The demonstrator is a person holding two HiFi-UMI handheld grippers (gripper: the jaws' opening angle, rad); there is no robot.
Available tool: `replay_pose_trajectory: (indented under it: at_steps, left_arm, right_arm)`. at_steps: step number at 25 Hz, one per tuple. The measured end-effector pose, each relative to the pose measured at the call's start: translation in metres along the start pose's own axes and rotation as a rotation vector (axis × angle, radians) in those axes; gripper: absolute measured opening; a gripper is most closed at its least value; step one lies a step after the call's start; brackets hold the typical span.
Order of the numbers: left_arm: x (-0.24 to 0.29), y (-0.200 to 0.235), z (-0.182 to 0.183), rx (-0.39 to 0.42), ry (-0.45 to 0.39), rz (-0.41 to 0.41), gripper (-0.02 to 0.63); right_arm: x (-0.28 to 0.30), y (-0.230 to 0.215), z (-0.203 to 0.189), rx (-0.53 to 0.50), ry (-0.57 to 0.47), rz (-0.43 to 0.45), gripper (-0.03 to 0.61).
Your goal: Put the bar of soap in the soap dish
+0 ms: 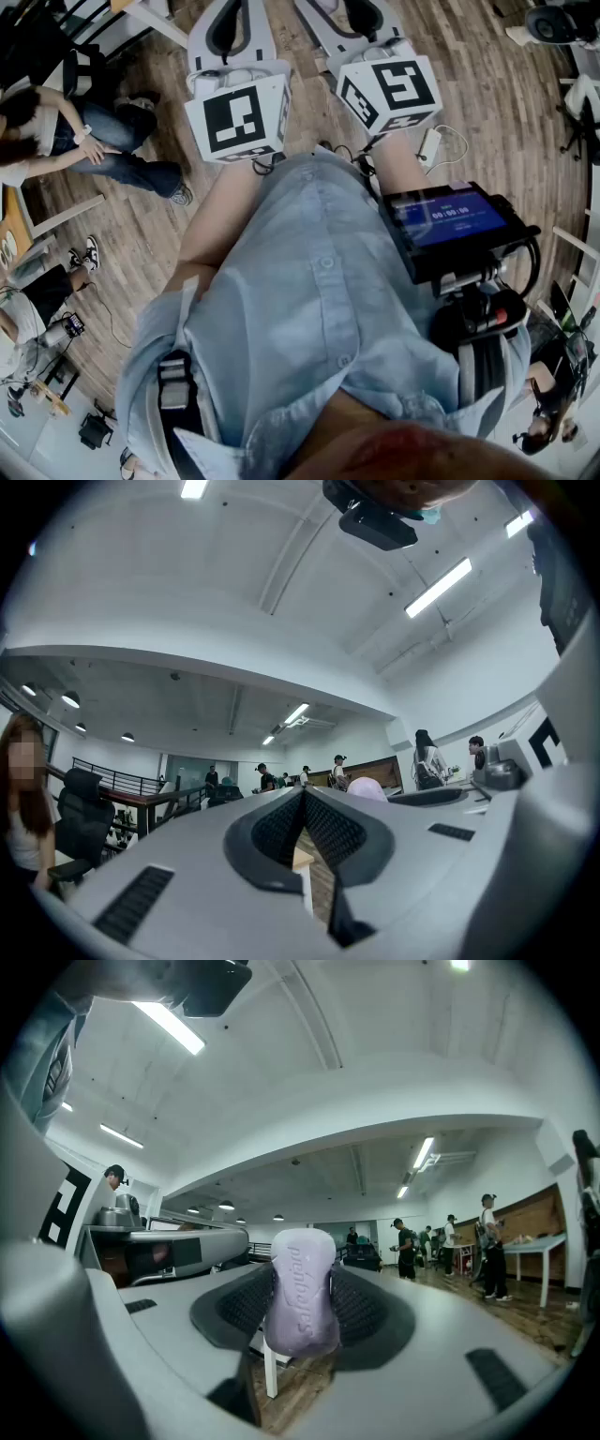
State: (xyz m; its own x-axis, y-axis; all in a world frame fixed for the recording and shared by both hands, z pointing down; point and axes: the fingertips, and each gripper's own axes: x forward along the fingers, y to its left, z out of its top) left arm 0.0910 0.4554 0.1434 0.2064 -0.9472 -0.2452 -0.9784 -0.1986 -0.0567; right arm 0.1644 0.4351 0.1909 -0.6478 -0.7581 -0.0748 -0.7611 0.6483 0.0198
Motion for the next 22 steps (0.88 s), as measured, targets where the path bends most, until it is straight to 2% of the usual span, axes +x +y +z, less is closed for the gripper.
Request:
replay_pose_trajectory:
  at_steps: [22]
  left_arm:
    - [0.006, -0.008, 0.002, 0.02, -0.002, 0.0, 0.008]
  right_arm:
    - [-0.003, -0.009, 0.003, 0.022, -0.023, 0.01, 0.199]
